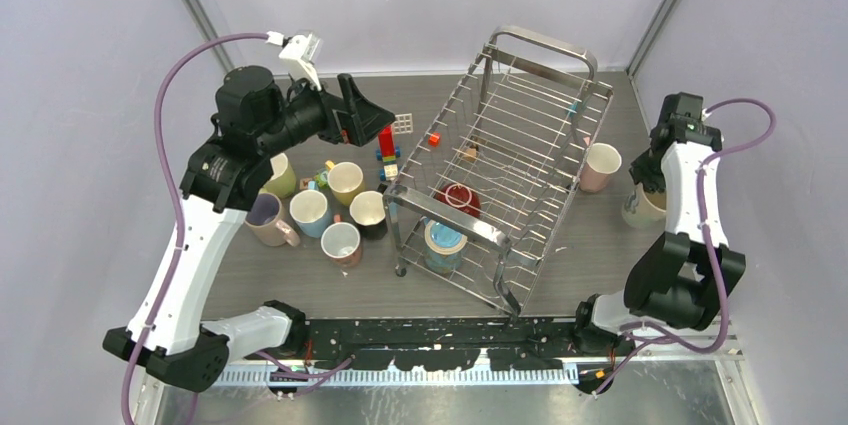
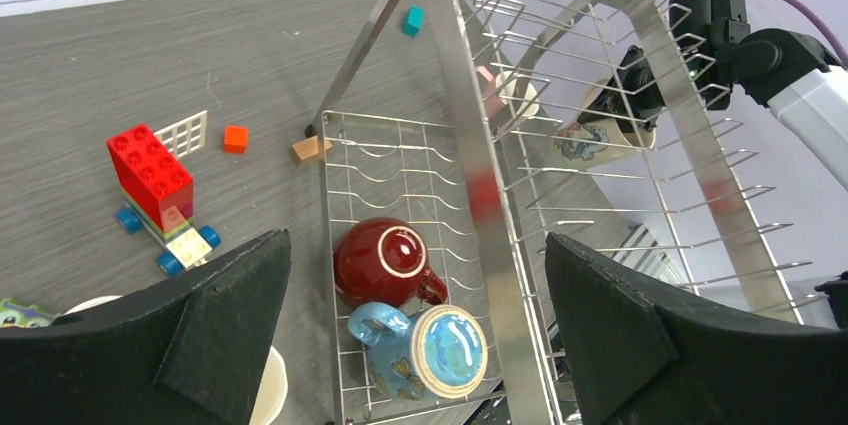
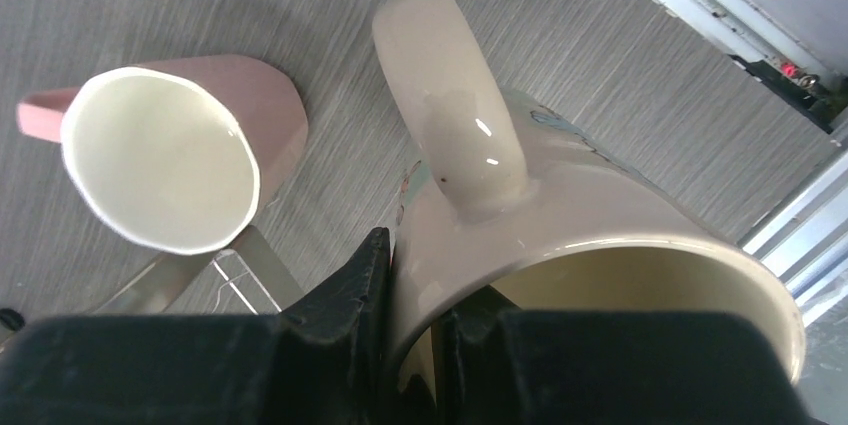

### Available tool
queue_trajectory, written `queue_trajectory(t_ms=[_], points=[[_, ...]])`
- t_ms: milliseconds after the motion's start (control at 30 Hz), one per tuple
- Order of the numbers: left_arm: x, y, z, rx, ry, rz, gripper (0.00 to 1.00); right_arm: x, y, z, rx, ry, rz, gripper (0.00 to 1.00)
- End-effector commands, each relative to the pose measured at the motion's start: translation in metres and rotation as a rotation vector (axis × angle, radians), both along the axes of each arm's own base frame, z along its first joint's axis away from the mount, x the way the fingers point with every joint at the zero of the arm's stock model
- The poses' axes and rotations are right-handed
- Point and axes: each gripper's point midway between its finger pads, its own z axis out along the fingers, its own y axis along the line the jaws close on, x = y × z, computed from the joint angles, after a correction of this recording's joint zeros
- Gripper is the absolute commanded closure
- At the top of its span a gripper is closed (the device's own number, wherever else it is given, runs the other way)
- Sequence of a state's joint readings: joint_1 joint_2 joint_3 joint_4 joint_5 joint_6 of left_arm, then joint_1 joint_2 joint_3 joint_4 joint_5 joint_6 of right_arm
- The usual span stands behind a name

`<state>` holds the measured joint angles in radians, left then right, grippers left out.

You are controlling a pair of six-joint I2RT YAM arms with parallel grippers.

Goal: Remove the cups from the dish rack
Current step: Place the cup at the corner of the board.

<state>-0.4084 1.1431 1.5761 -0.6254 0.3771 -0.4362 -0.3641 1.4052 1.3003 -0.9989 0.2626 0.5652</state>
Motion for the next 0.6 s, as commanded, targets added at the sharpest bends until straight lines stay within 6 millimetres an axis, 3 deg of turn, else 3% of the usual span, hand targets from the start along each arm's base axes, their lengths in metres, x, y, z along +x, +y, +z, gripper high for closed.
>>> queue_trajectory(t_ms=[0,233,567], points=[[0.0,0.01,-0.007,0.03,-0.014,0.045,0.0,0.017,-0.013,-0.008,-0.037,-0.043,-0.038,0.99],[0.001,0.012,-0.027,0.053,0.018,0.055,0.0,0.015,-0.018,-0.038,-0.04,0.014,-0.065,0.99],[0.007,0.013,-0.058,0.058,0.091,0.077,0.0,0.015,-0.019,-0.05,-0.036,0.049,-0.064,0.99]])
